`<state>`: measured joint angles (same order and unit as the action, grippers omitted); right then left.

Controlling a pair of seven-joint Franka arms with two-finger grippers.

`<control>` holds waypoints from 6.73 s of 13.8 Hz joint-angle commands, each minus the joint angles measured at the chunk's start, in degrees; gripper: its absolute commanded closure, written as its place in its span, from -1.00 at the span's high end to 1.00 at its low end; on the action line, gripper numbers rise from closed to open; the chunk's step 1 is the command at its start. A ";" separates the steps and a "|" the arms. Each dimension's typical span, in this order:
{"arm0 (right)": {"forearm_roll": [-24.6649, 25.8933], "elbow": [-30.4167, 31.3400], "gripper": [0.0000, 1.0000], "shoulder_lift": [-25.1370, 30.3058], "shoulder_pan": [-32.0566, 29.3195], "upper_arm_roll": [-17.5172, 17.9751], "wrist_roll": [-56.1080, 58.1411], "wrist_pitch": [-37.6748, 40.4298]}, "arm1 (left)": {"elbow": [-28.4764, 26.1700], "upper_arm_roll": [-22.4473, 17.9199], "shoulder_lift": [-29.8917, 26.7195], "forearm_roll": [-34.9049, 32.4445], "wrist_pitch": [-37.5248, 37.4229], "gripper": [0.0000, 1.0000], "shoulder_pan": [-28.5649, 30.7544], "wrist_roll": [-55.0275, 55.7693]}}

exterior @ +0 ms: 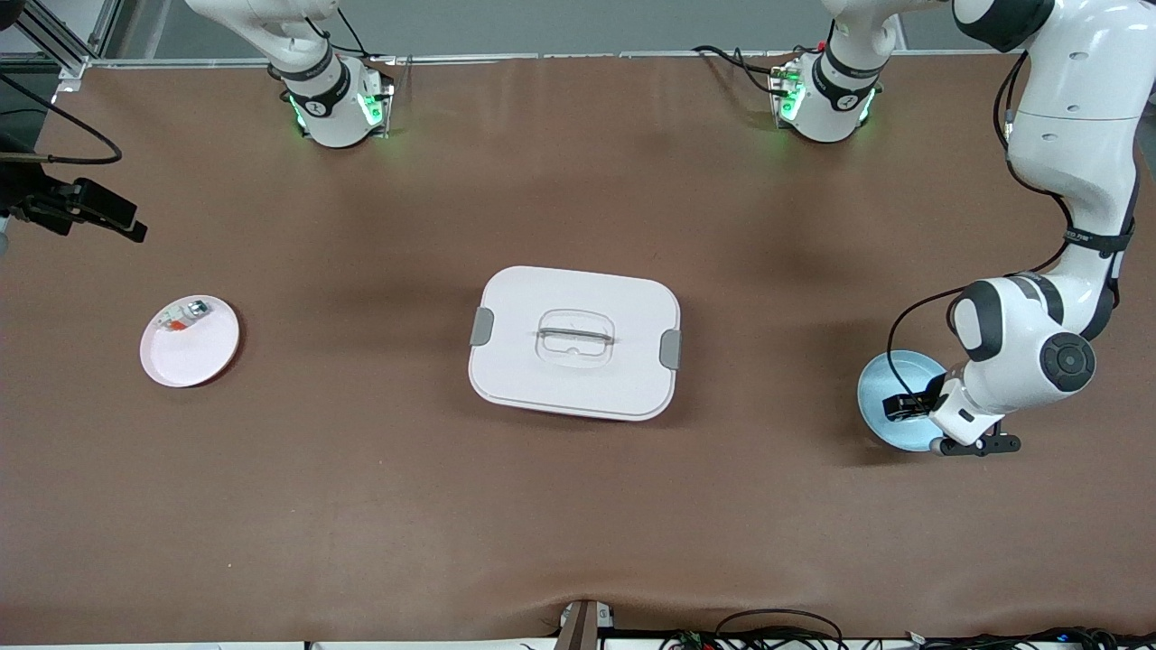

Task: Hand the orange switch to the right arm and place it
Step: 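Close the left gripper on the orange switch and lift it, then carry the switch over the white box while the right gripper reaches in, then grasp the orange switch with the right gripper beside the left gripper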

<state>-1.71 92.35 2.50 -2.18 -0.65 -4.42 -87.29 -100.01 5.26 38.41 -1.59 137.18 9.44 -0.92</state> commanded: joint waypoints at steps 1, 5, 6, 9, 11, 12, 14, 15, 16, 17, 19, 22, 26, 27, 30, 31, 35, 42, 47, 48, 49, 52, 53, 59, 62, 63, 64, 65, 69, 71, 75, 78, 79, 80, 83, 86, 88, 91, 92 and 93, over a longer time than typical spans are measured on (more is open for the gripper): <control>0.31 1.08 1.00 1.11 0.25 0.03 -1.12 -0.61 | 0.43 0.45 -2.10 -0.96 -0.68 -1.00 0.14 0.22; 0.31 1.08 1.00 1.11 0.33 0.12 -1.12 -1.13 | 0.61 2.55 -9.39 -0.96 -9.90 -1.00 0.05 -0.66; 0.31 1.08 1.00 1.19 0.51 0.03 -1.12 -1.13 | 0.60 3.43 -11.32 -0.96 -11.92 -1.00 0.05 -0.66; 0.31 1.08 1.00 1.20 0.51 0.12 -1.12 -1.57 | 0.60 6.50 -16.68 -0.96 -17.11 -1.00 0.05 -0.66; 0.31 0.64 1.00 1.20 0.86 0.12 -1.12 -2.10 | 0.69 8.79 -20.02 -0.27 -20.36 -1.00 0.22 -0.14; 0.31 0.29 1.00 1.02 1.04 0.12 -1.03 -2.19 | 0.69 9.67 -21.43 -0.09 -21.94 -1.00 0.22 0.04; 0.31 -0.85 1.00 0.85 1.04 0.12 -1.03 -2.19 | 0.78 12.04 -23.63 0.09 -24.93 -1.00 0.22 1.70; 0.22 -1.20 1.00 0.76 0.95 0.03 -0.68 -2.19 | 0.87 13.70 -24.51 0.53 -25.90 -1.00 0.14 4.23; 0.22 -1.29 1.00 0.58 0.78 -0.06 -0.68 -2.19 | 1.13 15.72 -24.96 1.58 -26.43 -1.00 0.14 8.26; 0.22 -1.82 1.00 0.15 0.60 -0.06 -0.77 -2.10 | 2.09 17.92 -24.87 2.20 -26.70 -1.00 0.05 12.48; 0.39 -3.30 1.00 -2.39 0.33 -0.14 -0.51 -1.75 | 4.29 22.66 -24.18 2.20 -26.70 -1.00 -0.30 21.18; 0.84 -3.84 1.00 -4.16 0.16 -0.23 -0.24 -2.53 | 8.67 28.30 -21.29 2.11 -26.62 -1.00 -2.84 33.23; 1.36 -3.93 1.00 -5.31 -0.01 -0.32 -0.24 -3.42 | 14.30 28.57 -15.75 2.03 -26.09 -1.00 -13.82 47.99; 1.88 -3.93 1.00 -5.40 -0.02 -0.32 -0.15 -3.94 | 16.23 28.57 -14.25 2.03 -26.00 -1.00 -15.58 50.38; 2.77 -3.84 1.00 -5.40 0.69 -0.23 0.90 -3.95 | 20.90 28.66 -11.17 2.11 -25.30 -1.00 -20.85 58.46; 2.86 -3.76 1.00 -5.22 0.77 -0.14 0.99 -3.86 | 21.34 28.66 -10.64 2.55 -23.91 -1.00 -22.44 61.44; 2.86 -3.50 1.00 -5.83 0.86 0.03 0.81 -3.68 | 23.71 28.58 -7.66 6.24 -13.90 -1.00 -28.06 76.29; -6.62 -3.14 1.00 -8.47 4.81 0.03 1.61 -3.59 | 27.41 28.66 -4.04 6.33 -1.85 -1.00 -32.64 104.50; -16.55 -3.05 1.00 -10.32 7.71 0.03 1.96 -7.37 | 27.41 28.58 -3.52 6.24 2.90 -1.00 -34.75 118.92; -18.92 -2.36 1.00 -10.23 8.50 0.03 1.96 -7.89 | 27.41 28.57 -3.17 6.24 3.96 -1.00 -35.10 122.35; -21.90 -0.70 1.00 -9.71 9.03 0.03 1.96 -9.64 | 27.50 28.31 -2.99 6.24 4.32 -1.00 -35.46 126.21; -31.39 8.34 1.00 -4.63 11.66 0.12 1.96 -17.28 | 27.41 28.22 -2.47 6.24 4.32 -1.00 -35.46 134.57; -34.03 11.42 1.00 -2.60 12.72 0.12 1.87 -19.22 | 27.41 28.14 -2.03 6.24 4.32 -1.00 -35.37 137.04; -44.24 23.66 1.00 2.43 19.39 0.12 2.40 -29.25 | 27.50 28.13 -0.62 6.33 3.97 -1.00 -35.02 144.87; -44.86 24.63 1.00 1.90 21.60 0.12 3.71 -30.84 | 27.41 28.13 -0.53 6.33 3.79 -1.00 -35.11 145.06; -45.74 24.63 1.00 1.64 21.78 0.12 3.89 -30.84 | 27.41 28.13 -0.53 6.25 3.79 -1.00 -35.11 145.06; -46.36 24.55 1.00 1.20 21.78 0.12 3.98 -30.84 | 27.41 28.05 -0.53 6.33 3.79 -1.00 -35.19 145.06; -46.45 24.55 1.00 0.85 21.87 0.12 4.50 -31.01 | 27.41 28.05 -0.53 6.25 3.79 -1.00 -35.20 144.97; -46.71 24.55 1.00 -0.38 22.92 0.12 5.47 -32.15 | 27.32 28.05 -0.53 5.72 3.71 -1.00 -35.20 143.57; -49.07 24.37 1.00 -1.87 23.45 0.12 5.82 -33.03 | 27.32 28.13 -0.62 5.72 3.01 -1.00 -35.20 140.07; -49.70 24.28 1.00 -2.94 25.38 0.03 7.14 -35.40 | 27.32 28.49 -0.53 6.16 1.43 -1.00 -35.28 135.93; -49.61 24.28 1.00 -3.02 26.09 0.03 7.84 -36.11 | 27.32 28.49 -0.53 6.24 0.72 -1.00 -35.28 135.22; -49.70 24.28 0.79 -3.02 26.09 0.03 8.98 -36.03 | 27.32 28.49 -0.53 6.24 0.72 -1.00 -35.37 135.22; -49.70 24.46 0.61 -3.02 26.09 0.03 9.16 -36.03 | 27.32 28.49 -0.53 6.24 0.72 -1.00 -35.37 135.22; -49.61 24.55 0.44 -2.94 26.17 0.03 9.25 -35.94 | 27.32 28.49 -0.53 7.12 0.72 -1.00 -35.28 135.30; -49.61 24.46 -0.86 -2.94 26.17 0.03 9.43 -35.76 | 27.32 28.49 -0.62 8.26 0.72 -0.95 -35.02 135.30; -49.61 24.37 -1.00 -2.94 26.18 0.03 9.25 -35.50 | 27.41 28.49 -0.70 9.84 0.72 -0.17 -34.67 135.30; -48.83 23.93 -1.00 -3.02 26.09 -0.06 9.60 -35.15 | 27.41 28.40 -0.88 9.85 0.72 -0.19 -34.67 135.30; -47.87 23.41 -1.00 -3.11 26.09 -0.06 10.91 -35.15 | 27.41 28.40 -0.97 9.85 0.72 -0.07 -34.67 135.22; -47.25 22.97 -1.00 -3.55 26.00 -0.06 12.84 -35.15 | 27.41 28.40 -0.97 9.85 0.72 0.65 -34.58 135.22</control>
<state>-49.78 116.12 -0.74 23.38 -0.10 5.68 -122.86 -73.80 33.56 37.40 6.89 138.53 -25.31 135.12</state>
